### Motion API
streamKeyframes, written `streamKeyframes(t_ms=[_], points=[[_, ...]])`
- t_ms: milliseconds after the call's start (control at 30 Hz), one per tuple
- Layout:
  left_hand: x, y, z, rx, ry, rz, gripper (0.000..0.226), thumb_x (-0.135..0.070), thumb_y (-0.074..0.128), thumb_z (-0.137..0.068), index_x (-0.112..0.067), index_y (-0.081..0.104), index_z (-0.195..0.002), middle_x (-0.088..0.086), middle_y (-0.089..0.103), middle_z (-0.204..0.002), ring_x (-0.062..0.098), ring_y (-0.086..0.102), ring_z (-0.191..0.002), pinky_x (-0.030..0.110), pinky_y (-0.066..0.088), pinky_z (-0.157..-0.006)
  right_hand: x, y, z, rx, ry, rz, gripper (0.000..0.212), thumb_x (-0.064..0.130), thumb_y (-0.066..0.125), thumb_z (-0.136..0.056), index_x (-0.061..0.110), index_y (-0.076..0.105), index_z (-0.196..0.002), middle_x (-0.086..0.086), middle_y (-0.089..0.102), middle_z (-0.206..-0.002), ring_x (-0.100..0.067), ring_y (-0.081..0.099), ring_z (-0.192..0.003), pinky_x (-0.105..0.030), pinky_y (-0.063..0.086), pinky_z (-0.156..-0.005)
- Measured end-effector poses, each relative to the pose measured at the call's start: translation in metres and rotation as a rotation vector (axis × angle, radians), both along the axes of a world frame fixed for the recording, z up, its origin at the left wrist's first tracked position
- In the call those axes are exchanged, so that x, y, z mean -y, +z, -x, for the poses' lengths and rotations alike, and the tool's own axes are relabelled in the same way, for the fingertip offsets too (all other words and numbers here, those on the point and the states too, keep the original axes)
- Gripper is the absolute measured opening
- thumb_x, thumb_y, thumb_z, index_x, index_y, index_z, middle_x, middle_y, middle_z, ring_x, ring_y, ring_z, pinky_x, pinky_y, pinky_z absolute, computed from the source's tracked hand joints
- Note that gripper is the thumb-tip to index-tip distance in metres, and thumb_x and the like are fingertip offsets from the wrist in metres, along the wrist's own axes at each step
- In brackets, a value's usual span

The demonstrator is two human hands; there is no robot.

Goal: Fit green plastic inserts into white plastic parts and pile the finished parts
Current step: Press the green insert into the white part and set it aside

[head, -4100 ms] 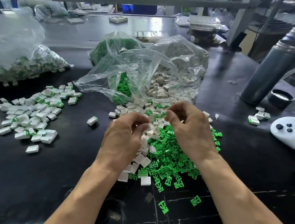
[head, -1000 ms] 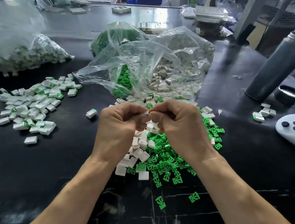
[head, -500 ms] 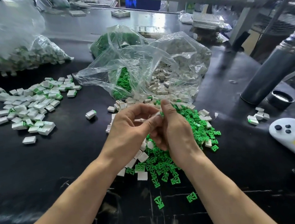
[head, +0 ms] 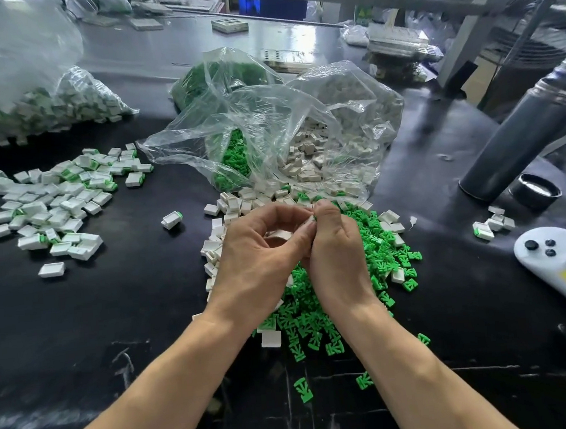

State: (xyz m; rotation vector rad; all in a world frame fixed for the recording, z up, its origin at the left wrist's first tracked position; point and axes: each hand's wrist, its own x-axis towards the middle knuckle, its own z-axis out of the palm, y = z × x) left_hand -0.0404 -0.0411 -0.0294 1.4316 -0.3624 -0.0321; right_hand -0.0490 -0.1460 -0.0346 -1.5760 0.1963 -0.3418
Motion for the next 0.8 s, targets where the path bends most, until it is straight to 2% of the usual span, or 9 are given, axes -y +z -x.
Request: streamKeyframes(t_ms=[67, 133, 267, 433, 633, 733, 800], points=[[0.0002, 0.0008, 0.001, 0.006, 0.007, 0.006, 0.004, -0.01, 0.076, -0.091, -0.01, 0.075, -0.094, 0.009, 0.078, -0.093, 0.034, 0.074, -0.086, 0.037, 0.062, -0.077, 0.0001, -0.0002, -0.0008, 0.005, -0.011, -0.012, 0.051, 0.045, 0.035, -0.101, 0.028, 0.079, -0.08, 0.001, 0.077, -0.079, -0.015, 0.075, -0.082, -0.042, 0.059, -0.077], [0.0003, 0.0013, 0.0017, 0.014, 0.014, 0.001, 0.004, -0.011, 0.076, -0.091, -0.012, 0.075, -0.094, 0.006, 0.078, -0.094, 0.031, 0.075, -0.088, 0.041, 0.062, -0.081, -0.0007, 0.0009, -0.0011, 0.002, -0.024, -0.031, 0.052, 0.045, 0.036, -0.099, 0.02, 0.079, -0.085, -0.007, 0.078, -0.087, -0.023, 0.075, -0.09, -0.048, 0.059, -0.086], [0.0001, 0.0016, 0.0025, 0.028, 0.023, -0.021, 0.004, -0.013, 0.076, -0.091, -0.012, 0.075, -0.095, 0.001, 0.078, -0.097, 0.024, 0.076, -0.091, 0.046, 0.062, -0.086, -0.0018, 0.0023, -0.001, -0.01, -0.057, -0.022, 0.052, 0.046, 0.037, -0.095, 0.013, 0.075, -0.088, -0.012, 0.077, -0.09, -0.03, 0.074, -0.093, -0.056, 0.058, -0.089], [0.0004, 0.0017, 0.0026, 0.03, 0.037, -0.03, 0.004, -0.013, 0.075, -0.091, -0.014, 0.075, -0.095, -0.002, 0.079, -0.1, 0.019, 0.076, -0.093, 0.044, 0.062, -0.087, -0.0017, 0.0043, 0.0003, 0.003, -0.065, 0.017, 0.052, 0.044, 0.034, -0.097, 0.014, 0.075, -0.087, -0.006, 0.076, -0.086, -0.022, 0.075, -0.088, -0.049, 0.06, -0.086], [0.0007, 0.0021, 0.003, 0.019, 0.039, -0.032, 0.005, -0.013, 0.075, -0.092, -0.011, 0.076, -0.097, -0.002, 0.078, -0.104, 0.018, 0.075, -0.097, 0.046, 0.061, -0.09, -0.0013, 0.0036, 0.0014, 0.005, -0.066, 0.024, 0.054, 0.046, 0.034, -0.097, 0.013, 0.076, -0.092, -0.008, 0.077, -0.091, -0.02, 0.075, -0.091, -0.047, 0.06, -0.088], [0.0006, 0.0023, 0.0032, 0.028, 0.035, -0.036, 0.006, -0.012, 0.074, -0.092, -0.011, 0.076, -0.098, -0.003, 0.078, -0.105, 0.017, 0.075, -0.098, 0.045, 0.061, -0.09, -0.001, 0.0024, 0.0021, 0.033, -0.07, 0.018, 0.052, 0.046, 0.033, -0.099, 0.019, 0.076, -0.089, -0.001, 0.078, -0.091, -0.012, 0.075, -0.091, -0.038, 0.06, -0.088], [0.0004, 0.0022, 0.0032, 0.037, 0.03, -0.03, 0.005, -0.011, 0.074, -0.092, -0.011, 0.075, -0.097, -0.004, 0.078, -0.105, 0.015, 0.075, -0.098, 0.039, 0.062, -0.089, -0.0005, 0.0017, 0.0023, 0.046, -0.063, 0.03, 0.051, 0.045, 0.033, -0.101, 0.022, 0.076, -0.086, 0.002, 0.079, -0.09, -0.01, 0.075, -0.091, -0.035, 0.059, -0.086]])
